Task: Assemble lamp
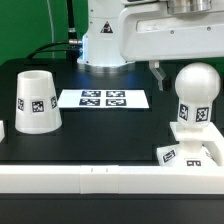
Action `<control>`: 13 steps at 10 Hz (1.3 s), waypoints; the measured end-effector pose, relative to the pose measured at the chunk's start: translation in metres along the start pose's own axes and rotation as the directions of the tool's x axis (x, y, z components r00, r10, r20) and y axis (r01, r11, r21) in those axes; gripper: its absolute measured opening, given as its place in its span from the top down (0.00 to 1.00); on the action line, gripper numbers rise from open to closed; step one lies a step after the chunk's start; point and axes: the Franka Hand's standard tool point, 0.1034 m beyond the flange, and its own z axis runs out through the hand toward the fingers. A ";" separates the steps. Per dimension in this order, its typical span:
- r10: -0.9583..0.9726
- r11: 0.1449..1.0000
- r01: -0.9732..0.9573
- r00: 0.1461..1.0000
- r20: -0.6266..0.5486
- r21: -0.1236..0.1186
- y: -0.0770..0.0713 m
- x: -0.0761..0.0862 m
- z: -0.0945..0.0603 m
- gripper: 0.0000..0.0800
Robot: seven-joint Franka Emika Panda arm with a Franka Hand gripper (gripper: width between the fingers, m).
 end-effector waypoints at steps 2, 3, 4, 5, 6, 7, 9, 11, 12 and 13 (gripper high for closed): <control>-0.151 0.988 0.151 0.988 0.000 -0.001 0.000 0.000 0.000 0.13; -0.227 0.974 0.227 0.974 0.001 -0.004 0.000 0.000 0.000 0.13; -0.357 0.934 0.356 0.934 -0.001 -0.032 0.000 0.002 -0.002 0.13; -0.479 0.876 0.478 0.878 0.000 -0.056 -0.003 0.003 -0.004 0.13; -0.556 0.829 0.555 0.831 0.002 -0.073 -0.007 0.003 -0.006 0.13; -0.595 0.802 0.593 0.804 0.004 -0.073 -0.008 0.003 -0.007 0.13; -0.691 0.721 0.689 0.723 0.011 -0.072 -0.009 0.003 -0.007 0.13; -0.780 0.622 0.779 0.625 0.021 -0.071 -0.007 0.003 -0.007 0.13; -0.798 0.599 0.798 0.602 0.024 -0.070 -0.007 0.003 -0.006 0.13; -0.859 0.507 0.859 0.510 0.036 -0.075 -0.007 0.004 -0.006 0.13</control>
Offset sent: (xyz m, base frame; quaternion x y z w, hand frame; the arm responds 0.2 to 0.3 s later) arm 0.0057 -0.0052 0.0088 -0.0817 0.0021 -0.2828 0.9557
